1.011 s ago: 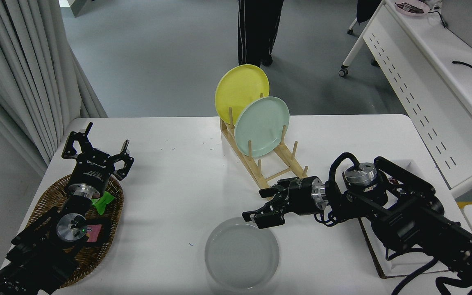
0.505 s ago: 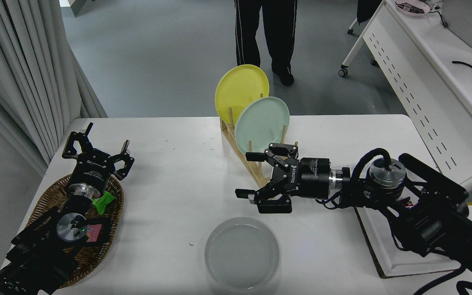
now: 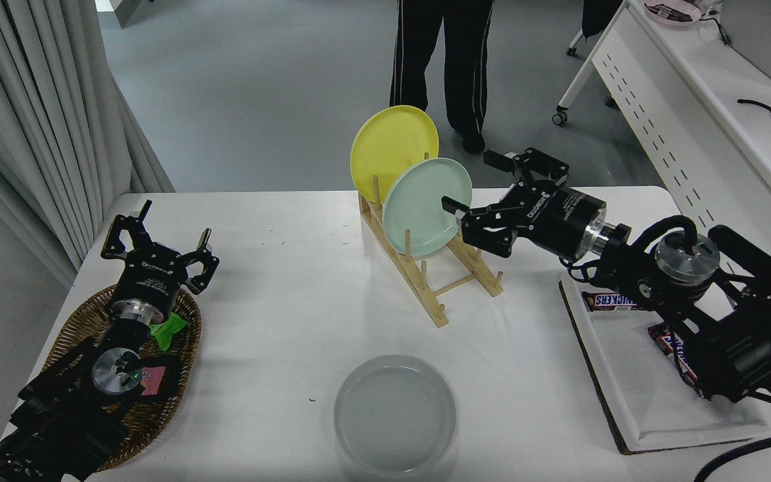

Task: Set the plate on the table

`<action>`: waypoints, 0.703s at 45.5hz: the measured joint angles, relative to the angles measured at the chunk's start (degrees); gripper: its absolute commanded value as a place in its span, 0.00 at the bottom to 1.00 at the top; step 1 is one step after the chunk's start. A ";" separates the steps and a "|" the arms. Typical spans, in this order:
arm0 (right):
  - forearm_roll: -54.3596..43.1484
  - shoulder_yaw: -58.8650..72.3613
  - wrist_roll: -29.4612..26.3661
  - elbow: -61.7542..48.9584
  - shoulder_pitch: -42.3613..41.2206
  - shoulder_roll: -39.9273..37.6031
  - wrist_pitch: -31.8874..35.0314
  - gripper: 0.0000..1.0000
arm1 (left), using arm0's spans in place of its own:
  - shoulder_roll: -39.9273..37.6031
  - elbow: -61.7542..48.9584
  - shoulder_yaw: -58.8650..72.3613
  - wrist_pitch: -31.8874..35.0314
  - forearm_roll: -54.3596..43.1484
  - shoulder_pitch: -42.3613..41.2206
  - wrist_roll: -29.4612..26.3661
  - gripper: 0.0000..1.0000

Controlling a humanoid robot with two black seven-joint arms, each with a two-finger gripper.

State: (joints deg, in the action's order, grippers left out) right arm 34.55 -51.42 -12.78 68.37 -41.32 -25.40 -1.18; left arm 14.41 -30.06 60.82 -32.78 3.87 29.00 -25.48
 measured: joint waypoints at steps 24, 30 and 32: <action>-31.42 -8.58 11.66 -6.91 5.31 -0.98 2.19 1.00 | 0.00 0.00 0.00 0.00 0.02 0.00 0.00 1.00; -37.89 -9.00 14.90 -7.99 7.37 -0.30 2.40 1.00 | 0.00 0.00 0.00 0.00 0.03 0.00 0.00 1.00; -39.36 -9.26 16.51 -8.27 8.05 -0.08 2.43 1.00 | 0.00 0.00 0.00 0.00 0.03 0.00 0.00 1.00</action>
State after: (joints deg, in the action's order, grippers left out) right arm -4.81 -60.68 3.73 60.10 -33.27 -25.48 1.26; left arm 14.41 -30.06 60.82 -32.78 3.89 29.00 -25.48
